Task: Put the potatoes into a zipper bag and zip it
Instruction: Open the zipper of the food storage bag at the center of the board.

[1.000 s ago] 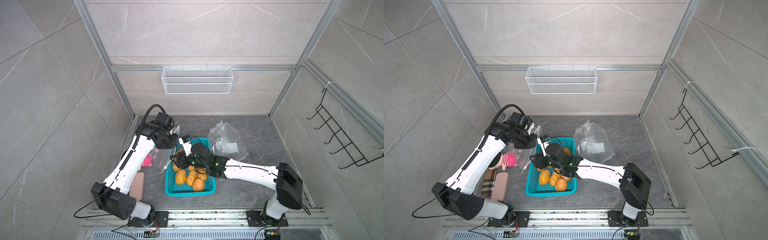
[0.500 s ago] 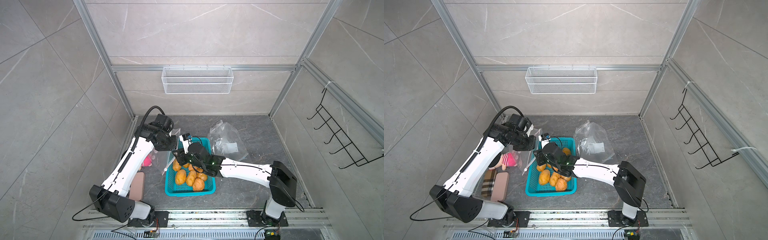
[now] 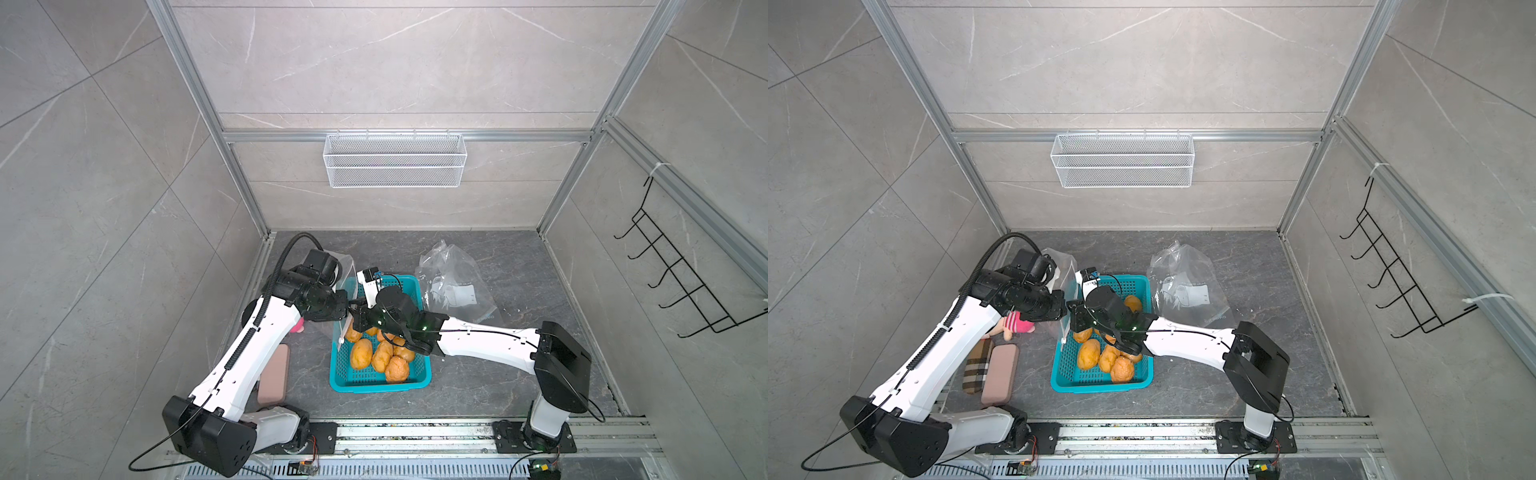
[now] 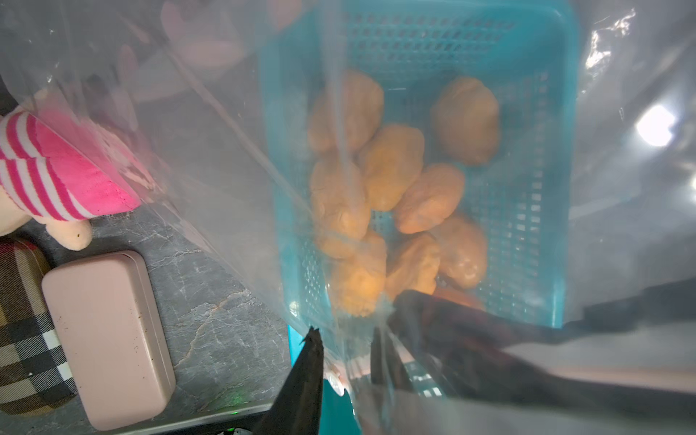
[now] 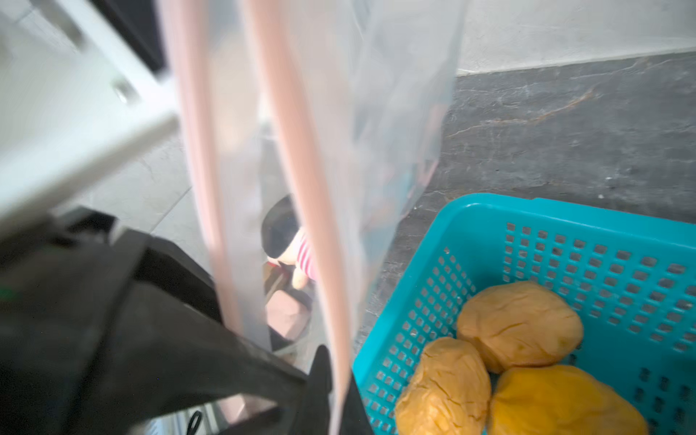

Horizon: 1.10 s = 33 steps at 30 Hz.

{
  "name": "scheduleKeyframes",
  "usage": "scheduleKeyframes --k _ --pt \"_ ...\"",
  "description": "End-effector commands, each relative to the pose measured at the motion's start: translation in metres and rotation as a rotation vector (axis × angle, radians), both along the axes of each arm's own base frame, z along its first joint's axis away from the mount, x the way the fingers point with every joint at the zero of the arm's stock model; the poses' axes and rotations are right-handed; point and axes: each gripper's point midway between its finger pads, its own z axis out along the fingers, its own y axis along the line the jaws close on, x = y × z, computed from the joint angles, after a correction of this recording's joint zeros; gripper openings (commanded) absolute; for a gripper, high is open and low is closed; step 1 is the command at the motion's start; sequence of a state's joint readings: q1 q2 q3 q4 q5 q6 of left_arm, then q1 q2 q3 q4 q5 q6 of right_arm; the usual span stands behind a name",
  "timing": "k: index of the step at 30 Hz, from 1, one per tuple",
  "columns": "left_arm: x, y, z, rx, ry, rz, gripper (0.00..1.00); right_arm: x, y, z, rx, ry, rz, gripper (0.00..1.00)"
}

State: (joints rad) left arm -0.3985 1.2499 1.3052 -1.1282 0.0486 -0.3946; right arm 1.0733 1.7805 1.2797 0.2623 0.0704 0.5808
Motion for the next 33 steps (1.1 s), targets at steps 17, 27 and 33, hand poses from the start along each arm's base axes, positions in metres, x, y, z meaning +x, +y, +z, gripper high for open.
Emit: scheduleKeyframes --k 17,27,33 --pt "0.028 0.035 0.058 0.09 -0.328 0.126 0.0 -0.003 0.006 -0.016 -0.003 0.082 0.015 0.0" --pt "0.04 0.067 0.127 0.259 -0.487 0.178 0.0 0.005 0.017 0.011 -0.053 0.045 0.052 0.1" --pt "0.046 0.065 0.141 0.236 -0.565 0.176 0.0 0.01 0.018 0.01 -0.102 0.025 0.065 0.2"
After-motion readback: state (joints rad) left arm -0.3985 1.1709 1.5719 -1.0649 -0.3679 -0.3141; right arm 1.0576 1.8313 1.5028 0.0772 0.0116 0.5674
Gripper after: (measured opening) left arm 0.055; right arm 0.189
